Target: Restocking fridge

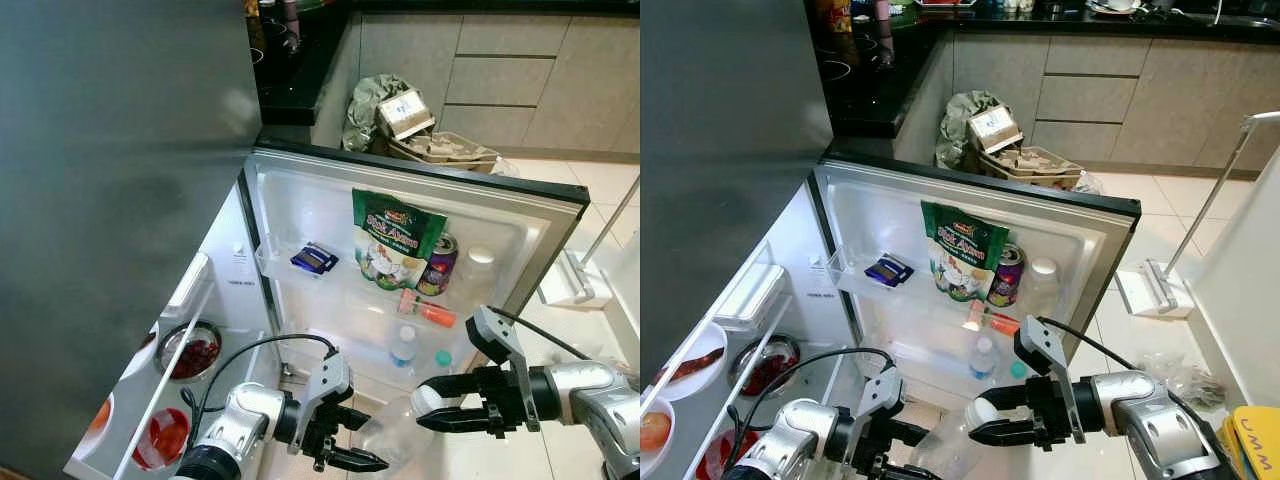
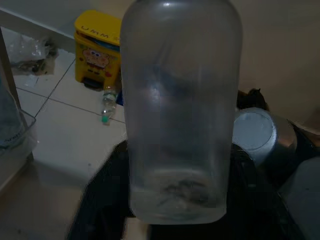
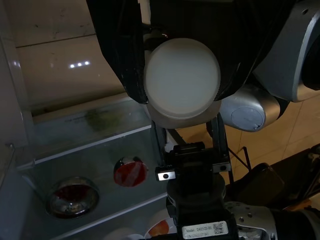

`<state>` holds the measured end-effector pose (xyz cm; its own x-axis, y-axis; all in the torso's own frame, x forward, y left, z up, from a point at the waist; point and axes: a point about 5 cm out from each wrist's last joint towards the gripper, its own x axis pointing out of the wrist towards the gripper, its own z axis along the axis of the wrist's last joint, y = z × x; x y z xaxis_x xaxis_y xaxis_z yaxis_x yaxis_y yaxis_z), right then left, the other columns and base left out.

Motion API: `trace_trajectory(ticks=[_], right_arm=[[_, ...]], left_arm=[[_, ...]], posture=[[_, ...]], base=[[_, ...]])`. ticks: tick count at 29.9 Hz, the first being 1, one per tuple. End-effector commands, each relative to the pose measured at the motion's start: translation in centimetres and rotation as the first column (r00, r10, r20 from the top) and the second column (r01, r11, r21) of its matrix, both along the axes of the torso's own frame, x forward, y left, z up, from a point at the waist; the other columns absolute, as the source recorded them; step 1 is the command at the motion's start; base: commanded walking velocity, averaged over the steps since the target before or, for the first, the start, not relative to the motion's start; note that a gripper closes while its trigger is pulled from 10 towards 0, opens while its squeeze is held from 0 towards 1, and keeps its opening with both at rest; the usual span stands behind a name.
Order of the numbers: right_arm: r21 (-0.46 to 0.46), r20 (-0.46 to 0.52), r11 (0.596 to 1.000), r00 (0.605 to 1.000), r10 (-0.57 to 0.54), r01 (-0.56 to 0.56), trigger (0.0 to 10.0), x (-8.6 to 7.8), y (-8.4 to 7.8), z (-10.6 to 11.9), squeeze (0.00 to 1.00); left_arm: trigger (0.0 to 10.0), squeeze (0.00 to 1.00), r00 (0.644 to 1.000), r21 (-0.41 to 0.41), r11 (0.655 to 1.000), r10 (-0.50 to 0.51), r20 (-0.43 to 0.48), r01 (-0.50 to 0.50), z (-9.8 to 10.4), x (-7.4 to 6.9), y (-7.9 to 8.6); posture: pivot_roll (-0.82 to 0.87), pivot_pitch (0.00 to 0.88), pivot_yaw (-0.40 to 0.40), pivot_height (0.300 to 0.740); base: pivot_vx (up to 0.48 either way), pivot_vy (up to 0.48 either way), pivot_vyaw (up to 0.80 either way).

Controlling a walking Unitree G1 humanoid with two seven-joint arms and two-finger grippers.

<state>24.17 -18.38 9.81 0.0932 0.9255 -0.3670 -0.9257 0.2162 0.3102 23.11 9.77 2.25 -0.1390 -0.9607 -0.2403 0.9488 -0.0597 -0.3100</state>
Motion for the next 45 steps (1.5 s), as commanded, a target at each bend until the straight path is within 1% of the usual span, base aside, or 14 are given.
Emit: trace_trajectory(ticks=[1, 7, 14, 17, 21, 22, 24, 25, 26, 29, 34, 39, 41, 45], right_arm=[[-0.029, 0.039, 1.000, 0.999, -0.006, 0.007, 0.0, 0.3, -0.2, 0.4, 0.00], [-0.050, 0.064, 0.998, 0.998, -0.025, 0.028, 0.0, 0.6, -0.4, 0.4, 0.00], [-0.153, 0.088, 0.987, 0.996, -0.030, 0.044, 0.0, 0.9, -1.1, -0.1, 0.00], [-0.283, 0.141, 0.954, 0.988, -0.059, 0.097, 0.0, 1.5, -2.4, -0.4, 0.00], [-0.300, 0.161, 0.947, 0.984, -0.071, 0.118, 0.0, 1.7, -2.7, -0.4, 0.00], [-0.305, 0.190, 0.941, 0.978, -0.088, 0.144, 0.0, 2.1, -3.0, -0.1, 0.00], [-0.302, 0.223, 0.937, 0.968, -0.112, 0.178, 0.0, 2.5, -3.2, 0.3, 0.00], [-0.292, 0.262, 0.934, 0.956, -0.131, 0.208, 0.0, 3.1, -3.3, 0.9, 0.00], [-0.276, 0.288, 0.934, 0.947, -0.145, 0.227, 0.0, 3.5, -3.3, 1.4, 0.00], [-0.252, 0.305, 0.939, 0.940, -0.150, 0.232, 0.0, 3.8, -3.2, 1.9, 0.00], [-0.226, 0.317, 0.964, 0.946, -0.064, 0.141, 0.0, 4.4, -2.9, 4.4, 0.00], [-0.244, 0.280, 0.968, 0.960, 0.008, 0.063, 0.0, 4.1, -3.2, 5.2, 0.00], [-0.248, 0.245, 0.969, 0.968, 0.057, 0.006, 0.0, 3.9, -3.4, 5.7, 0.00], [-0.244, 0.253, 0.970, 0.964, 0.077, -0.014, 0.0, 4.2, -3.5, 6.7, 0.00]], left_arm=[[10.0, 1.00, 1.000, -0.041, 0.999, -0.023, -0.001, 0.023, 0.5, 0.0, -0.3], [10.0, 1.00, 1.000, -0.020, 1.000, -0.005, -0.004, 0.005, 0.2, 0.0, 0.0], [10.0, 1.00, 1.000, 0.028, 1.000, 0.010, -0.029, -0.009, -0.4, -0.2, 0.8], [10.0, 1.00, 0.998, 0.098, 0.994, 0.052, -0.042, -0.048, -1.4, -0.3, 1.9], [10.0, 1.00, 0.997, 0.115, 0.992, 0.066, -0.050, -0.060, -1.7, -0.5, 2.3], [10.0, 0.77, 0.995, 0.124, 0.989, 0.083, -0.057, -0.075, -1.9, -0.6, 2.6], [10.0, 0.70, 0.994, 0.128, 0.988, 0.093, -0.060, -0.085, -2.0, -0.6, 2.8], [10.0, 0.28, 0.993, 0.127, 0.987, 0.109, -0.054, -0.101, -2.0, -0.5, 2.9], [10.0, 0.00, 0.991, 0.124, 0.985, 0.122, -0.045, -0.116, -1.9, -0.4, 3.1], [10.0, 0.00, 0.990, 0.117, 0.984, 0.137, -0.032, -0.133, -1.7, -0.2, 3.2], [10.0, 0.00, 0.960, 0.058, 0.961, 0.263, 0.100, -0.269, -0.1, 1.3, 4.4], [10.0, 0.00, 0.936, 0.024, 0.947, 0.312, 0.162, -0.319, 0.3, 1.0, 5.1], [10.0, 0.00, 0.893, -0.016, 0.926, 0.369, 0.258, -0.378, 0.8, 0.8, 5.6], [10.0, 0.00, 0.865, -0.064, 0.908, 0.413, 0.285, -0.413, 1.4, 0.2, 6.1]], posture=[[-0.07, 0.000, -0.001, 0.740], [-0.06, 0.000, -0.001, 0.740], [-0.07, 0.000, 0.001, 0.740], [-0.07, 0.000, 0.002, 0.740], [-0.07, 0.000, 0.001, 0.740], [-0.07, 0.000, 0.001, 0.740], [-0.07, 0.000, 0.001, 0.740], [-0.07, 0.000, -0.002, 0.740], [-0.07, 0.000, -0.002, 0.740], [-0.07, 0.000, -0.001, 0.740], [-0.08, 0.000, -0.018, 0.740], [-0.08, 0.000, -0.029, 0.740], [-0.07, 0.000, -0.038, 0.740], [-0.07, 0.000, -0.044, 0.740]], base=[[0.000, 0.000, 0.00], [0.000, 0.000, 0.00], [0.000, 0.000, 0.00], [0.000, 0.000, 0.00], [0.000, 0.000, 0.00], [0.000, 0.000, 0.00], [0.000, 0.000, 0.00], [0.000, 0.000, 0.00], [0.000, 0.000, 0.00], [0.000, 0.000, 0.00], [0.000, 0.000, 0.00], [0.000, 0.000, 0.00], [0.000, 0.000, 0.00], [0.000, 0.000, 0.00]])
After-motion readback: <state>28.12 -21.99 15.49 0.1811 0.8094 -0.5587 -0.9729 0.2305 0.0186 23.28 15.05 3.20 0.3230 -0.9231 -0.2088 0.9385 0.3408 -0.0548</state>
